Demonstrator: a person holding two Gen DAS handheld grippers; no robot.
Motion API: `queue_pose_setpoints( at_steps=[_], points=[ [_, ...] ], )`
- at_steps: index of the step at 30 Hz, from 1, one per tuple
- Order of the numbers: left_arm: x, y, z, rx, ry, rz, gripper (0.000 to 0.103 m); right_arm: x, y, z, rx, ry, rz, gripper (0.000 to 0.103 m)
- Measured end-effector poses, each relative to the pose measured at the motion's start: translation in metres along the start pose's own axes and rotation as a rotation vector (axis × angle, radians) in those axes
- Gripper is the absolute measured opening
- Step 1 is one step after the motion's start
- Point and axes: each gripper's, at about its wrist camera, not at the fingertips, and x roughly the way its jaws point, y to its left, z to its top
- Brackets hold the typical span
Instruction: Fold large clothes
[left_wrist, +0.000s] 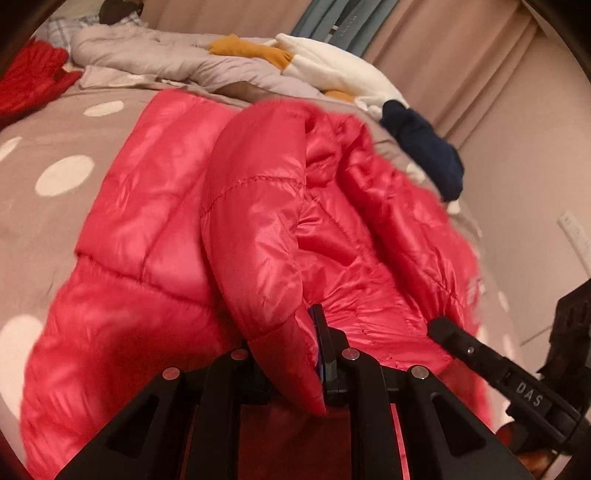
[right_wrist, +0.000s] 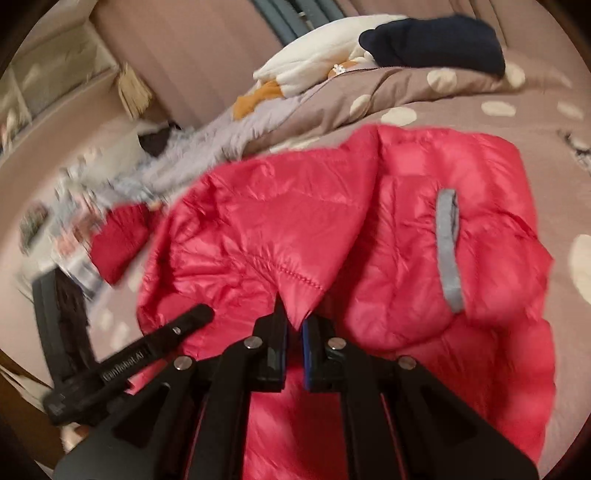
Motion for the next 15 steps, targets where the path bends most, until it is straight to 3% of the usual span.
queue_pose_setpoints(
  at_steps=[4, 10, 13, 15],
  points=[
    [0.010, -0.012, -0.009, 0.096, -0.033, 0.090, 0.020, 0.026, -0.017, -0.025, 0.030, -0.014, -0.031, 0.008],
    [0.007, -0.014, -0.006, 0.103, -0.042, 0.106, 0.022, 0.022, -0.022, -0.020, 0.057, -0.022, -0.027, 0.010],
    [-0.023, -0.018, -0.011, 0.110, -0.079, 0.171, 0.039, 0.000, -0.014, -0.022, 0.059, -0.049, -0.038, 0.027],
    [-0.042, -0.020, -0.012, 0.098, -0.135, 0.201, 0.061, -0.026, -0.011, -0.025, 0.063, -0.114, -0.051, 0.052]
  ],
)
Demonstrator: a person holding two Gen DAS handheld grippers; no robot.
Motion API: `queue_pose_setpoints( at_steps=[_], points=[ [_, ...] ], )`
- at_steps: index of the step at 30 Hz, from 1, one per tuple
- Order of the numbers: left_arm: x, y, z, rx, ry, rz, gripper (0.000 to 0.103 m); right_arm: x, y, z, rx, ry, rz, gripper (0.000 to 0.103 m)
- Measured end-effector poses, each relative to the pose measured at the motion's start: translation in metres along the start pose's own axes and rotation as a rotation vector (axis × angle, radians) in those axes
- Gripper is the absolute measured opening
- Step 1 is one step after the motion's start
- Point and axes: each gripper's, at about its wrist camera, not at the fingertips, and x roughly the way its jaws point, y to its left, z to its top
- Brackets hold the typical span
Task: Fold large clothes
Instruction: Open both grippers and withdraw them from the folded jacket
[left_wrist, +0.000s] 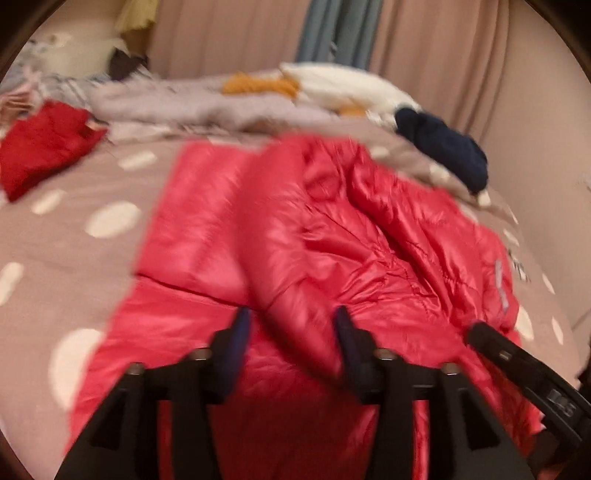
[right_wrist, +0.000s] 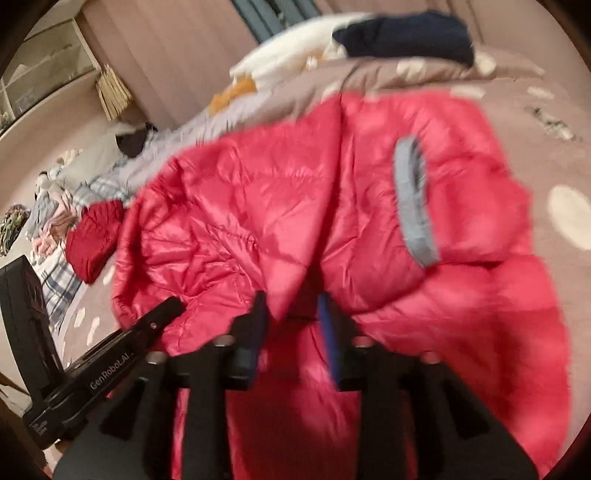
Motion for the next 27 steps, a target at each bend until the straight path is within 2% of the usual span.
queue_pose_setpoints(
  at_steps=[2, 5, 7, 8, 9, 12, 17, 21, 24, 27],
  points=[
    [-0.022, 0.005, 0.004, -0.018, -0.061, 0.001, 0.074, -0.021, -0.004, 0.001, 0.011, -0.038, 0.001, 0.072],
    [-0.054, 0.012, 0.005, -0.022, -0.123, 0.021, 0.075, -0.060, -0.016, 0.000, 0.047, -0.100, 0.010, 0.076],
    [-0.073, 0.021, 0.000, -0.034, -0.153, 0.062, 0.077, -0.081, -0.026, -0.005, 0.063, -0.129, -0.008, 0.085],
    [-0.079, 0.027, -0.003, -0.053, -0.165, 0.075, 0.082, -0.088, -0.028, -0.006, 0.065, -0.140, -0.019, 0.090],
    [-0.089, 0.036, -0.008, -0.083, -0.182, 0.086, 0.087, -0.096, -0.031, -0.008, 0.067, -0.155, -0.038, 0.090],
    [-0.103, 0.059, -0.025, -0.156, -0.205, 0.110, 0.090, -0.122, -0.043, -0.021, 0.085, -0.209, -0.100, 0.094],
    [-0.112, 0.094, -0.064, -0.305, -0.178, 0.154, 0.092, -0.146, -0.072, -0.061, 0.163, -0.205, -0.136, 0.097],
    [-0.107, 0.123, -0.102, -0.524, -0.135, 0.078, 0.092, -0.153, -0.093, -0.096, 0.247, -0.158, -0.110, 0.098],
    [-0.104, 0.131, -0.117, -0.575, -0.114, 0.013, 0.092, -0.157, -0.107, -0.119, 0.314, -0.150, -0.072, 0.098],
    [-0.107, 0.137, -0.128, -0.619, -0.123, 0.029, 0.092, -0.154, -0.110, -0.136, 0.349, -0.161, -0.062, 0.098]
  ],
)
